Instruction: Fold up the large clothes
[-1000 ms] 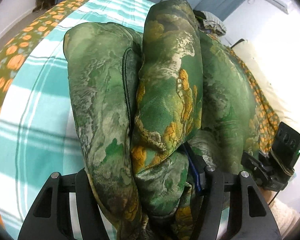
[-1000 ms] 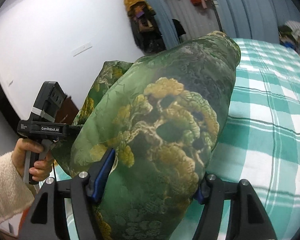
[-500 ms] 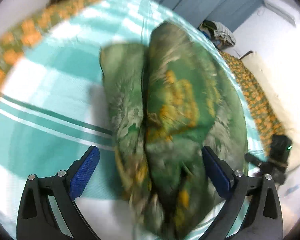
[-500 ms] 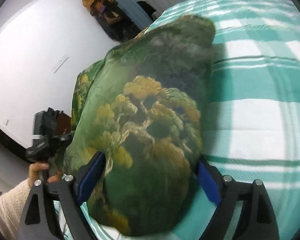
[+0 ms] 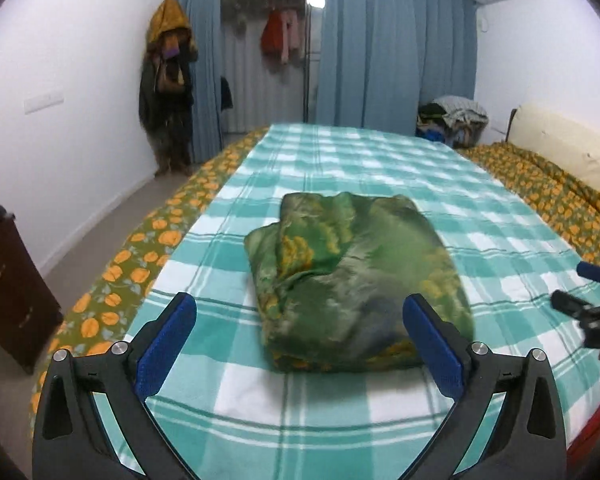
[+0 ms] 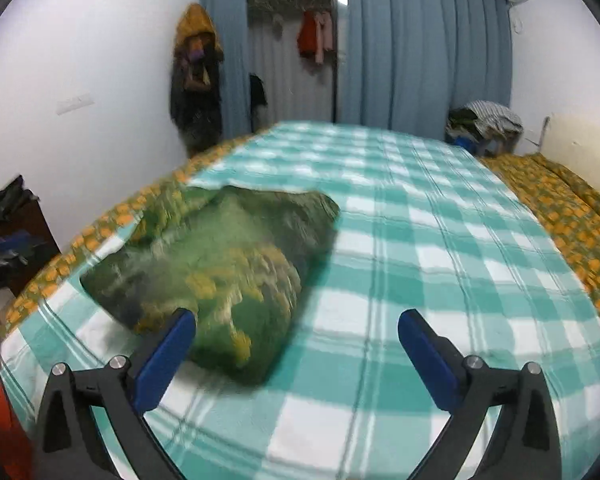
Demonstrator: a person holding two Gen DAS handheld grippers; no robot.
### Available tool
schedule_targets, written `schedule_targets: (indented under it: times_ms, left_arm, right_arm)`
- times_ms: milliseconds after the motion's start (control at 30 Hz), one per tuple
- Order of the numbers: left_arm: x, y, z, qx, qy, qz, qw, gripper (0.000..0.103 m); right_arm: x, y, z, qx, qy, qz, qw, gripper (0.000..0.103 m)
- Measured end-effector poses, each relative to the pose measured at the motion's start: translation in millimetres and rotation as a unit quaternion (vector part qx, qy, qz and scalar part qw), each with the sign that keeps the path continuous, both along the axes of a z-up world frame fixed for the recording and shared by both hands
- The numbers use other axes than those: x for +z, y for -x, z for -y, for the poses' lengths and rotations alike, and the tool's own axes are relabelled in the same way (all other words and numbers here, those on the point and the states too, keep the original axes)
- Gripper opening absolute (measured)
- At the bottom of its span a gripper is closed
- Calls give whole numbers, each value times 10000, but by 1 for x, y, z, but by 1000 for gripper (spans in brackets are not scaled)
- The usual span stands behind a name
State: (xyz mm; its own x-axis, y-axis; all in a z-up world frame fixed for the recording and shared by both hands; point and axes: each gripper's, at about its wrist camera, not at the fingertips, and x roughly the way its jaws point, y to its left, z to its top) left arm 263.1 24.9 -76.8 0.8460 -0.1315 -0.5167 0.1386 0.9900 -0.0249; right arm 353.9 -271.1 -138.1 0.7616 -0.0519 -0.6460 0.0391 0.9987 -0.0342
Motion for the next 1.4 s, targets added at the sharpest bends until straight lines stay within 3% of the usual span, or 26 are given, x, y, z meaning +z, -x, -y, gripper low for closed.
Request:
schedule_targets:
  times_ms: [67,167,433,700,900,967,1100,1233,1400]
  left_arm:
    - [2,9,13,-10,-56,-100,9999,103]
    - [3,21,26,-51,-26,-382,9993,103]
    - [-18,26,34,147,389,-1095,9931,103]
    - [-19,35,33,419,204,-1055,9933,103]
    - [2,47,36,883,-248,-644,9937,103]
    - [18,54,36,820,-122,-447,9956,103]
    - [41,60,35,611,204,-419,9970,103]
    - [47,66,38,542,283,-480,9970,103]
    - [46,72,48,632,81,-656,9958,103]
  right_arm:
    - [1,11,-5,-59,268,-6,9996,103]
    - [10,30,-7,-57,171,99,9998,103]
    - [8,52,-12,-306,288,-159,9990,103]
    - [2,59,-19,-351,474,-258,9979,103]
    - [12,68,-25,-334,485,-115,9982,103]
    - [17,70,-26,-346,466,-105,9983,103]
    - [27,74,-25,-422,243,-152,9987,103]
    - [41,82,-30,-424,179,-117,9989,103]
    - [51,91,-39,-309,160,-112,9993,103]
